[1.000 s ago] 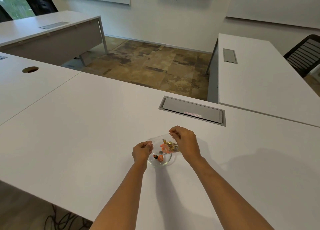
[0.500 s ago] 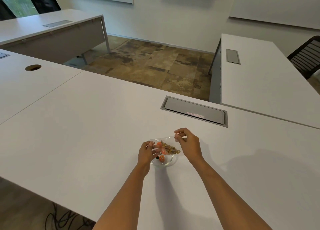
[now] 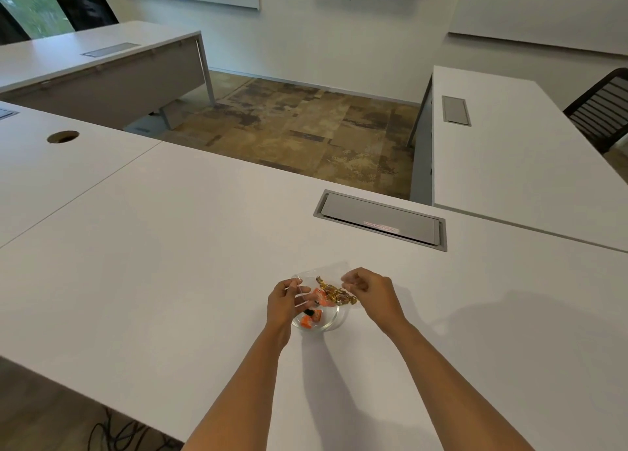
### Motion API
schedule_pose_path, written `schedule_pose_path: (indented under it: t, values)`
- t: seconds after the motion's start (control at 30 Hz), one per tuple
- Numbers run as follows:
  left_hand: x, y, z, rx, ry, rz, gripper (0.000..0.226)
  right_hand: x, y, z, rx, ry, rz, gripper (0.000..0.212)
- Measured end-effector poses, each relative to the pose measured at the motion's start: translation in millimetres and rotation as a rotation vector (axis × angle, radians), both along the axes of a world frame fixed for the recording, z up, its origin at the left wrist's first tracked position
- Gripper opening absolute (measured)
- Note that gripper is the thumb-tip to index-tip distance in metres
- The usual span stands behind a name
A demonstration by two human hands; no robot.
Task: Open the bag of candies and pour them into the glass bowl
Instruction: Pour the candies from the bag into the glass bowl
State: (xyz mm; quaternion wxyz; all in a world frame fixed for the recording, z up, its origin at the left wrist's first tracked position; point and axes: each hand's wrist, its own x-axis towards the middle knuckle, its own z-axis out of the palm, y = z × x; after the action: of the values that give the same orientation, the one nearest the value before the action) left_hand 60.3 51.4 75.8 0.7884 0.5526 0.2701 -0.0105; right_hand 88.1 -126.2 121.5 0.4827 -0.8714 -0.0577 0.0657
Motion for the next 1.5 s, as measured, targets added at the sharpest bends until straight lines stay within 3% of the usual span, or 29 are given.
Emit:
schedule_pose_path:
  t: [0.27,0.63,0.87,1.03,1.2,1.5]
  values:
    - [2.2,5.2,-13.7,0.019,0.052,0.038,0.019,-12.9,14.5,10.3,-0.176,-0.248,0.046,0.015]
    - [6.6,1.9,-12.9,0.095,0.101,0.112,0.024,-21.9,23.9,15.9,-0.233,-0.471,0.050,0.021]
    - [0.5,-0.4,-8.6,0.071,0.101,0.110,0.023,-22.9,23.9,18.6,-0.119,-0.404,-0.025,0.020]
    - [-4.7,-5.1,7.0,-0.021,-0.011,0.089,0.007,-18.8,25.0,22.2,0.200,-0.163,-0.244,0.015]
    - [-10.4,-8.4,14.6,-0.017,-0.089,0.045,0.025,-20.4,20.1,15.7,0.391,0.064,-0.377,0.017]
    - [-32.5,-4.4,18.3,0.091,-0.123,-0.043,0.037,-38.2,11.1,-4.9,0.518,0.175,-0.503,0.010]
